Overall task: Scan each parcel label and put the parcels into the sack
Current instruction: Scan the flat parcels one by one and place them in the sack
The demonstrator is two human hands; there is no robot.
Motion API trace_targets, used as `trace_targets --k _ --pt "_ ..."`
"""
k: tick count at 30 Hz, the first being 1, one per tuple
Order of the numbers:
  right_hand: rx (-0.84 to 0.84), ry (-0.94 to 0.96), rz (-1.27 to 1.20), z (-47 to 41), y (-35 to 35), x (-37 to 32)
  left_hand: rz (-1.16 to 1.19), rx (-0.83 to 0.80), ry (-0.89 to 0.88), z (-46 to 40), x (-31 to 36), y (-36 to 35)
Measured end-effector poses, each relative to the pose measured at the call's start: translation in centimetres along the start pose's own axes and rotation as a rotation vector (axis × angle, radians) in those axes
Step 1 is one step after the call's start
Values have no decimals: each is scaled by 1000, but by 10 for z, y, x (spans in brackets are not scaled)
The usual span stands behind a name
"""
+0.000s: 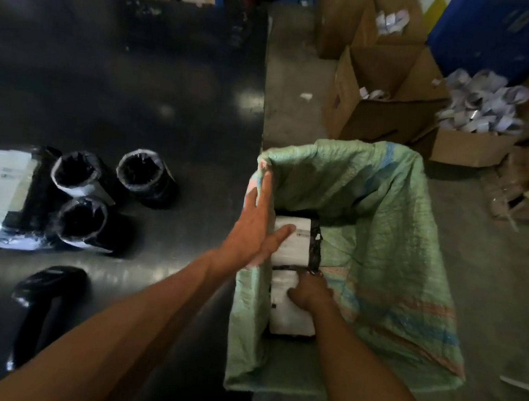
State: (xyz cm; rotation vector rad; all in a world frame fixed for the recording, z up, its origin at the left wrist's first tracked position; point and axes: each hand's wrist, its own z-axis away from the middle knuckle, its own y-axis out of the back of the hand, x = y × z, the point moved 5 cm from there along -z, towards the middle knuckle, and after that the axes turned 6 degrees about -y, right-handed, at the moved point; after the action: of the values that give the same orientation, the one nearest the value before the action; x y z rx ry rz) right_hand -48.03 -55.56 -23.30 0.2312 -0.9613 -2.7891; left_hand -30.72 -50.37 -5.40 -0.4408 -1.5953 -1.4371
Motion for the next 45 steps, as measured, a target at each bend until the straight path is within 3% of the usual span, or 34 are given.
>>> trace_targets --k 7,16,21,28,35,45 --pt "244 29 -197 36 79 -13 49 14 -11 18 10 25" --pt "413 179 -301 133 175 -70 -395 48 -15 48 -17 134" --pt "531 331 -297 186 187 -136 -482 99 46 87 -52 196" --pt "446 460 -186 234 139 -234 -463 229 230 148 -127 283" --pt "310 520 8 270 58 -322 -492 237 493 194 -200 351" --pt "81 362 88 275 -77 -383 -408 162 531 192 -270 378"
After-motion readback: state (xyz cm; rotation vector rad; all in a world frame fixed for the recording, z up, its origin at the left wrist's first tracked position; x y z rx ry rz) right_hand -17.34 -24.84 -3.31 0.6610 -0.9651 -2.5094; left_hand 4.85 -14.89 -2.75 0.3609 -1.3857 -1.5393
